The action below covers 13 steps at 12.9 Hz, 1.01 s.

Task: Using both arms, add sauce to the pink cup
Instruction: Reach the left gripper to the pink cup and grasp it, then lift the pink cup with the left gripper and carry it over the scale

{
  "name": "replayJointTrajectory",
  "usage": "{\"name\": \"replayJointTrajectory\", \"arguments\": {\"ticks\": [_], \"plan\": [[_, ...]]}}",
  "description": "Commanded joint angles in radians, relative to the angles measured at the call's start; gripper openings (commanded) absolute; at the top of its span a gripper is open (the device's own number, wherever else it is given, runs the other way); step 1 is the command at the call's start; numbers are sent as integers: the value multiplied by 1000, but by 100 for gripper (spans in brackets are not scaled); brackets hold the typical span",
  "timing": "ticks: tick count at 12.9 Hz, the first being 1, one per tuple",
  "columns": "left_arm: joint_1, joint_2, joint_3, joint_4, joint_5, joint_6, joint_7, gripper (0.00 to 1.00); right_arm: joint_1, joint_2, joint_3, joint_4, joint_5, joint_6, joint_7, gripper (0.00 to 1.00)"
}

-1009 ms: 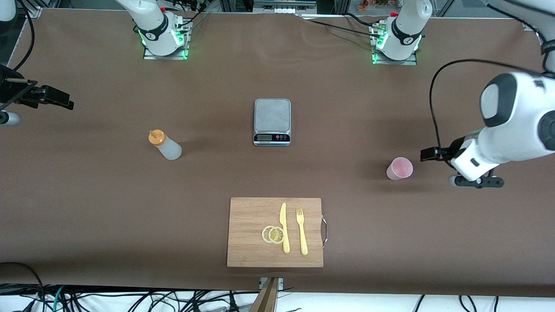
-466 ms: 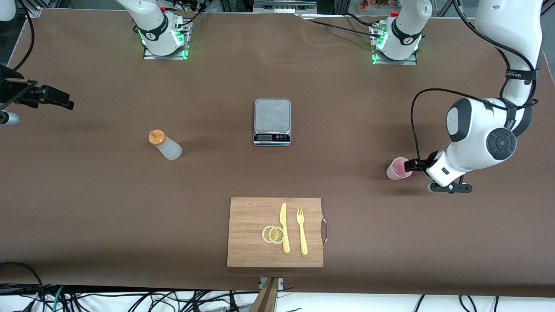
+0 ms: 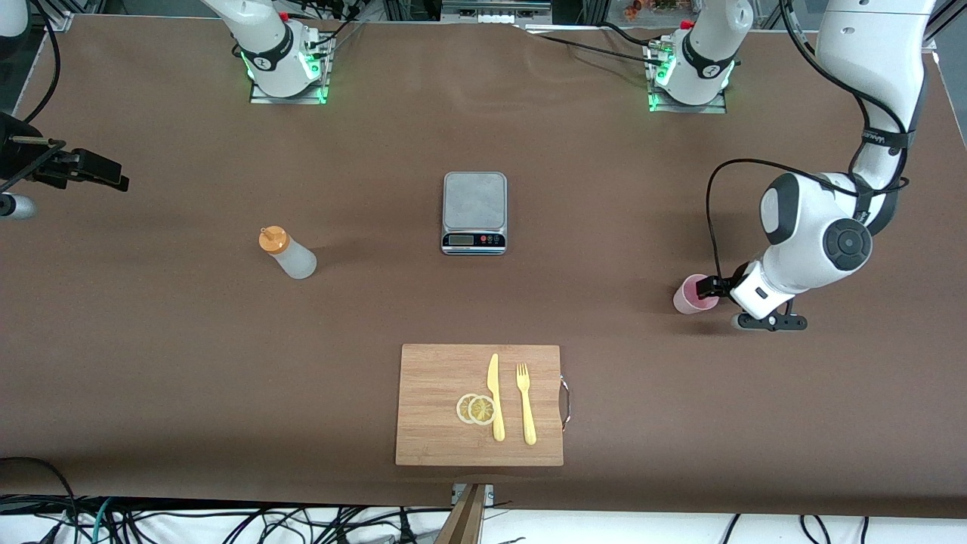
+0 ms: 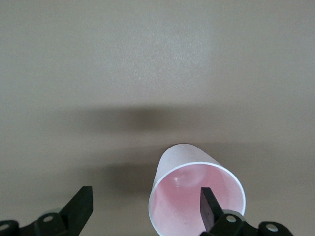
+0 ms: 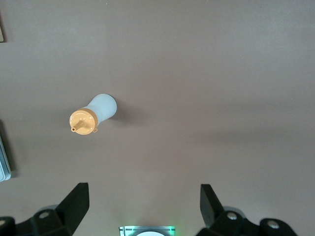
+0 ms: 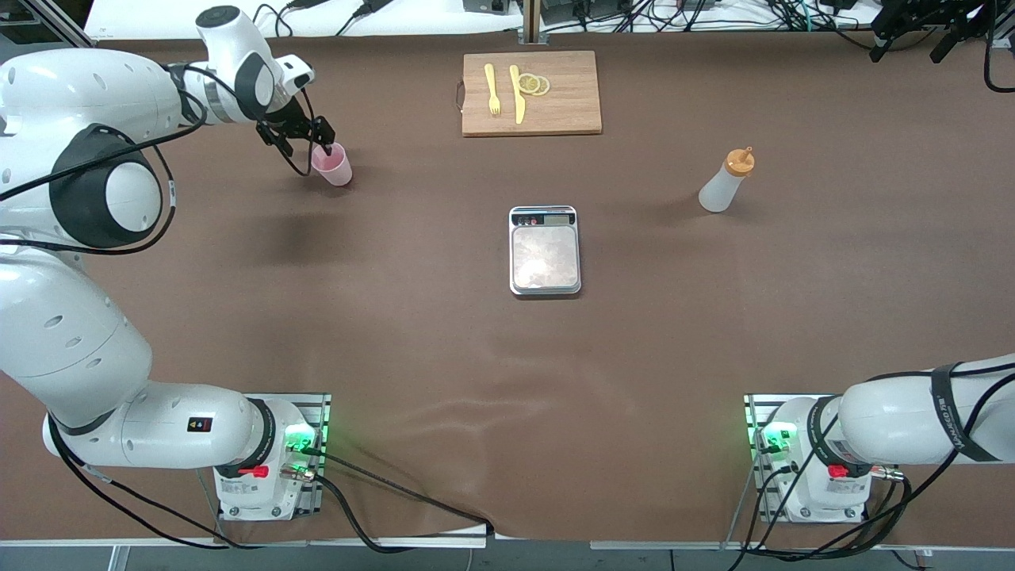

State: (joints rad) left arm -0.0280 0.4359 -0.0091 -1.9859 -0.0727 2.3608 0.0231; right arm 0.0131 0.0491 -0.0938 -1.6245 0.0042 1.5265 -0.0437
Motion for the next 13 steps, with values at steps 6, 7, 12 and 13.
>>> {"name": "replayJointTrajectory", "arguments": {"ticks": [6,7,12,13], "plan": [[-23,-17,0,-40,17,25,-46,0,-4,0,5,20,3,-19,1,100],[-26,-20,0,-37,17,25,-45,0,-4,0,3,20,3,-19,1,100],[-111,-55,-11,74,-18,-145,-112,0,-4,0,6,20,3,-19,1,100],[-134,-63,-26,100,-35,-175,-153,0,-4,0,5,20,3,-19,-1,100]]}}
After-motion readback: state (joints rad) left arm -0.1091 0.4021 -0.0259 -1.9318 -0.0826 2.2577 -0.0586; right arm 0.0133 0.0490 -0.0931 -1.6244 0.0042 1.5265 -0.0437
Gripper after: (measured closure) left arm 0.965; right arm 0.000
